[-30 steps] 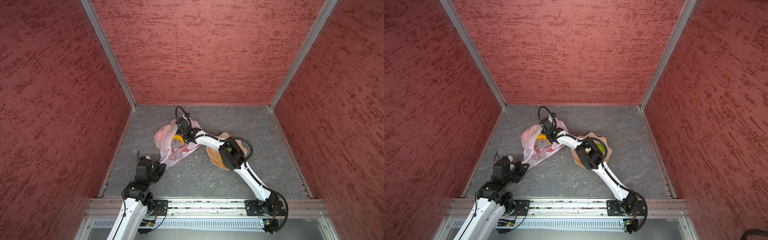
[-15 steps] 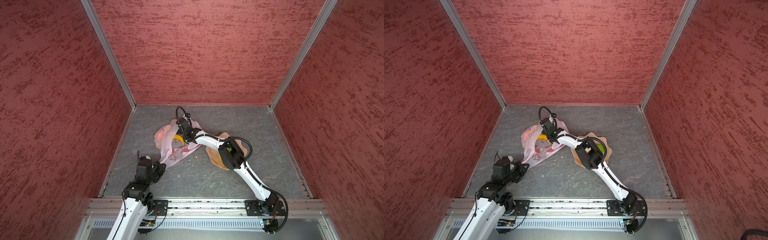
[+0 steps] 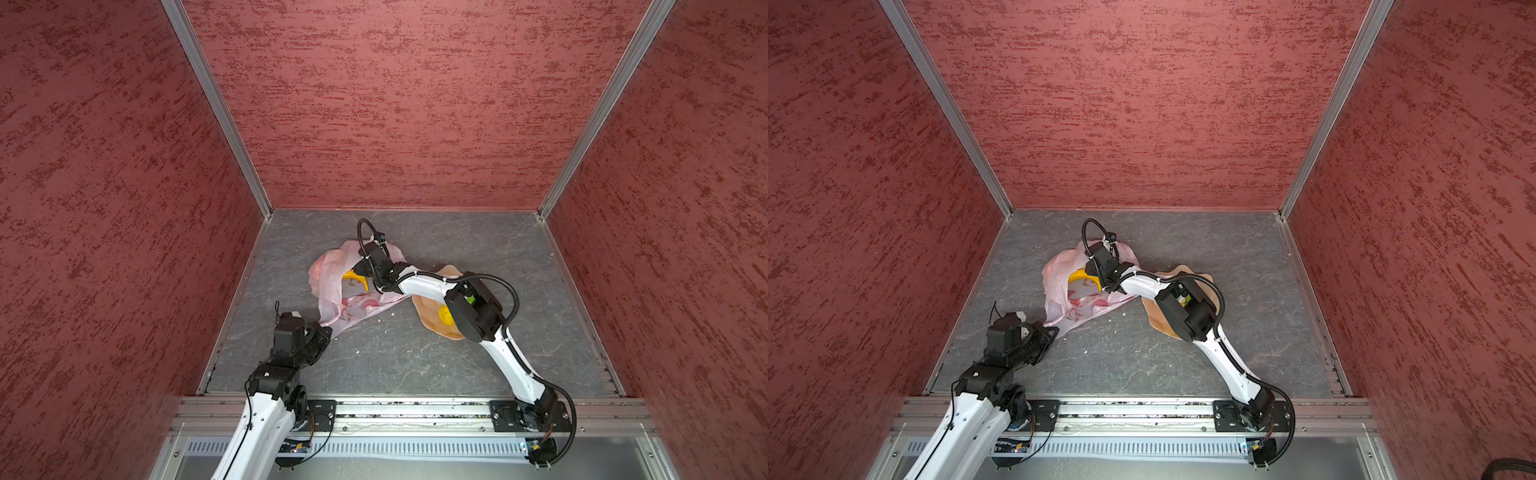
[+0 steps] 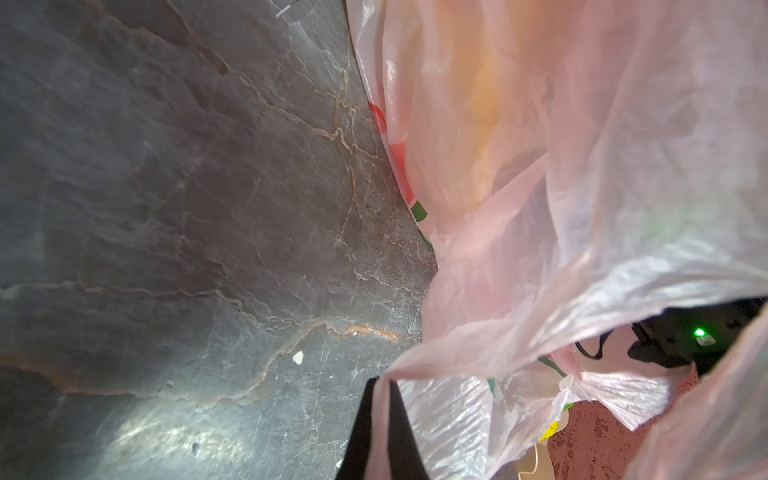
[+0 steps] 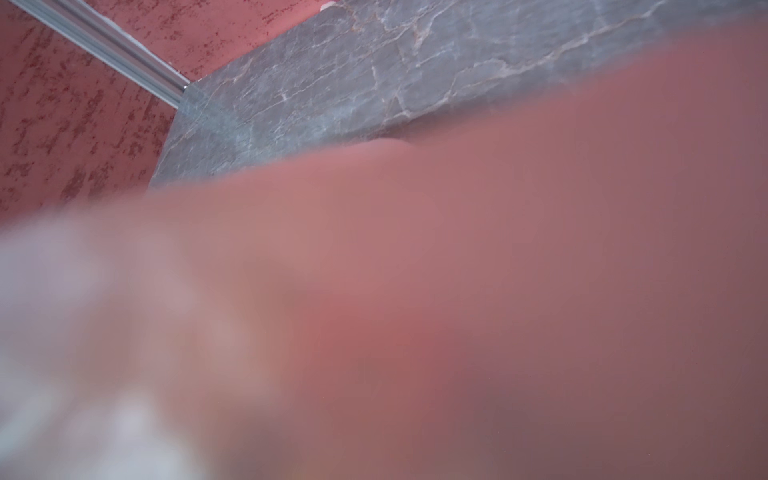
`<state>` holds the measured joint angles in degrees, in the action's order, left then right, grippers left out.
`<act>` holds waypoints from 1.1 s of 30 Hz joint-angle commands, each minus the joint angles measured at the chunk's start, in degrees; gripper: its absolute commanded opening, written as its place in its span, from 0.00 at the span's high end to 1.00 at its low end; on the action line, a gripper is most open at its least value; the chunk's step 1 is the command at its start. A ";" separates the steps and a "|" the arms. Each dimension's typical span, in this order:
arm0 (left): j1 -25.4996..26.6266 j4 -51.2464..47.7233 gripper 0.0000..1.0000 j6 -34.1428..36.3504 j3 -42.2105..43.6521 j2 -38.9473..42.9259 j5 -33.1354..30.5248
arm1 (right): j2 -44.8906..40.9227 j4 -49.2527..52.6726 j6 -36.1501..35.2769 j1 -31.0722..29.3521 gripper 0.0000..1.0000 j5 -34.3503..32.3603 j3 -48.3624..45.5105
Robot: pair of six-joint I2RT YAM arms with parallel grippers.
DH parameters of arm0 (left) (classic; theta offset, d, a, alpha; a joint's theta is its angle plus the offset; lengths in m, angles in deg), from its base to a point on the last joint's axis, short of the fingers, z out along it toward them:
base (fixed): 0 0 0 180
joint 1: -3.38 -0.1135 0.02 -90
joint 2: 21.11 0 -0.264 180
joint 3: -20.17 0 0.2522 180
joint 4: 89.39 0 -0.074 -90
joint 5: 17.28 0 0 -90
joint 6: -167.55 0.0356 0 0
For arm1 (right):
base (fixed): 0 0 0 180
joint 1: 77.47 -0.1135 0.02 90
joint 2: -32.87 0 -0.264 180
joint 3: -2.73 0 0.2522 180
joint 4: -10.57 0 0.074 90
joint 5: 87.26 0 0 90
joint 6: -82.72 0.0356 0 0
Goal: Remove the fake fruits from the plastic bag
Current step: 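Push the right gripper down into the bag and grasp the red apple, then lift the red apple up out of the bag with the right gripper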
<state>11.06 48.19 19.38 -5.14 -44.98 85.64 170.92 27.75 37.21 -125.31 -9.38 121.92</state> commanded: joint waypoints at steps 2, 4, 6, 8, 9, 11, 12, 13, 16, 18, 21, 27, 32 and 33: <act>0.21 2.93 1.00 0.60 -1.34 -0.79 -1.10 | -8.13 -3.77 -2.36 -1.56 0.50 1.93 -5.65; 0.23 3.76 1.00 0.68 -1.49 -1.48 -1.14 | -10.14 -3.55 -3.14 -2.02 0.50 2.85 -7.66; 0.17 4.68 1.00 0.85 -1.66 -2.33 -0.89 | -12.16 -3.38 -3.87 -2.35 0.50 4.15 -9.44; 0.22 5.02 1.00 1.02 -1.83 -2.90 -0.77 | -13.69 -2.86 -4.41 -2.69 0.50 5.28 -10.94; 0.18 5.32 1.00 1.02 -1.85 -3.09 -0.64 | -14.53 -2.64 -4.82 -2.87 0.50 5.64 -11.71; 0.20 5.76 1.00 1.08 -1.91 -3.34 -0.70 | -15.97 -2.05 -5.49 -3.24 0.50 6.33 -13.04; 0.16 5.93 1.00 1.16 -2.05 -3.52 -0.64 | -16.68 -1.66 -5.87 -3.42 0.51 6.83 -13.54; 0.18 6.14 1.00 1.19 -2.07 -3.69 -0.63 | -17.22 -1.27 -6.23 -3.68 0.50 7.26 -13.94; 0.16 6.82 1.00 1.33 -2.20 -4.71 -0.56 | -19.23 -0.41 -7.76 -4.49 0.51 9.14 -15.20; 0.19 7.39 1.00 1.37 -2.27 -5.36 -0.37 | -20.37 0.36 -8.81 -4.93 0.51 10.32 -15.62; 0.16 7.95 1.00 1.28 -2.28 -5.87 -0.25 | -21.70 2.20 -9.72 -5.33 0.51 12.52 -15.78; 0.20 8.16 1.00 1.39 -2.67 -6.09 -0.20 | -24.55 4.92 -11.04 -5.95 0.51 14.47 -16.86; 0.18 8.57 1.00 1.33 -2.70 -6.92 -0.20 | -27.62 6.18 -12.16 -6.24 0.51 14.85 -18.49; 0.22 8.66 1.00 1.35 -2.77 -7.06 -0.14 | -28.29 6.35 -12.44 -6.22 0.51 14.98 -18.83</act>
<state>11.06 55.07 19.49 -6.30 -51.78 85.69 145.94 32.82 26.48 -131.21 4.45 103.93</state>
